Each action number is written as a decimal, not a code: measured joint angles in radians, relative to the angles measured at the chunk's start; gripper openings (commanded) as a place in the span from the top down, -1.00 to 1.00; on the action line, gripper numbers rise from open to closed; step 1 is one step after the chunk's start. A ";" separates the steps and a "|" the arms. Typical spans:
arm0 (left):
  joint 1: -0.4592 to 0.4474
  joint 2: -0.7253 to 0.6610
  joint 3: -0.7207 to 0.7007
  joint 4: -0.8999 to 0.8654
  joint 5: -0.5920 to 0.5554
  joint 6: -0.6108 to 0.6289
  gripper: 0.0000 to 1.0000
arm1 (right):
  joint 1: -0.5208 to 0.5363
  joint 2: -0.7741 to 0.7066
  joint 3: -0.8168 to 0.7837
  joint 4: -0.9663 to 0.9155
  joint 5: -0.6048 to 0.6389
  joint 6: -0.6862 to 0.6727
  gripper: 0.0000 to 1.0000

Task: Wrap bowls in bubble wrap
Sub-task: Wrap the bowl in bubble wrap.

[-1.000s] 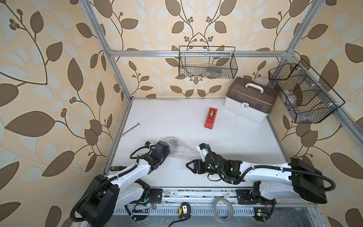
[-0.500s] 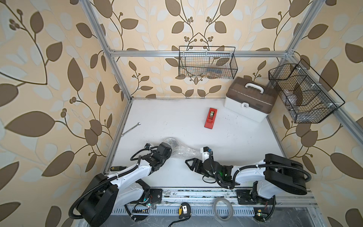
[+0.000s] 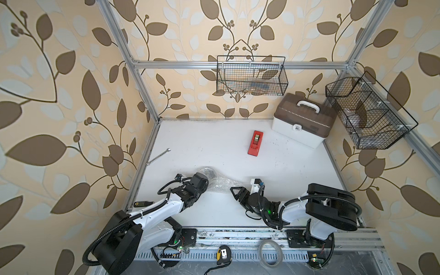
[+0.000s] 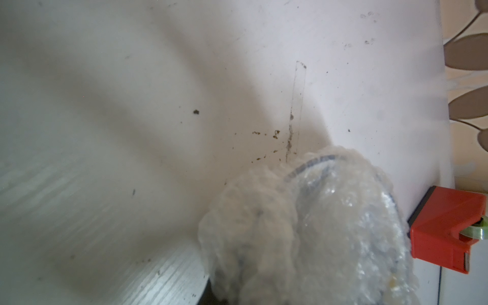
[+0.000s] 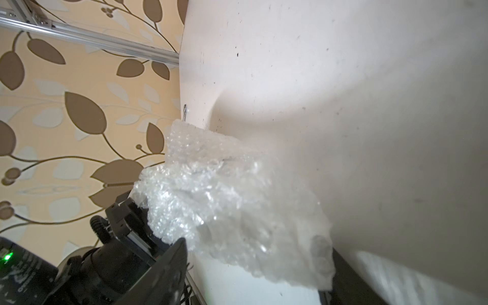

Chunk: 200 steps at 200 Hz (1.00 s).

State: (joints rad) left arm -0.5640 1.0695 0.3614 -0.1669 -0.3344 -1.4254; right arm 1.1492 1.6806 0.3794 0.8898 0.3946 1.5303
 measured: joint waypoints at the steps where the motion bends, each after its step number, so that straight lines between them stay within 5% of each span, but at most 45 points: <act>1: 0.000 0.000 0.000 0.000 0.000 0.000 1.00 | 0.000 0.002 0.000 0.002 0.000 0.000 -0.46; 52: -0.007 0.017 0.011 -0.003 -0.011 0.000 1.00 | -0.034 0.071 0.000 0.087 -0.002 0.012 -0.26; 104: -0.019 0.024 0.017 -0.007 -0.022 0.001 1.00 | -0.089 0.129 0.000 0.198 -0.063 -0.033 0.65; 127: -0.033 0.030 0.022 -0.016 -0.037 0.002 1.00 | -0.108 0.138 0.008 0.248 -0.112 -0.072 0.86; 200: -0.066 0.053 0.053 -0.060 -0.064 0.010 1.00 | -0.106 0.113 0.138 0.265 -0.246 -0.226 1.00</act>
State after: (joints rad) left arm -0.6304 1.1221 0.4145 -0.2268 -0.3985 -1.4158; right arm 1.0431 1.7935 0.5175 1.1545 0.1490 1.3045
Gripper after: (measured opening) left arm 0.127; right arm 0.049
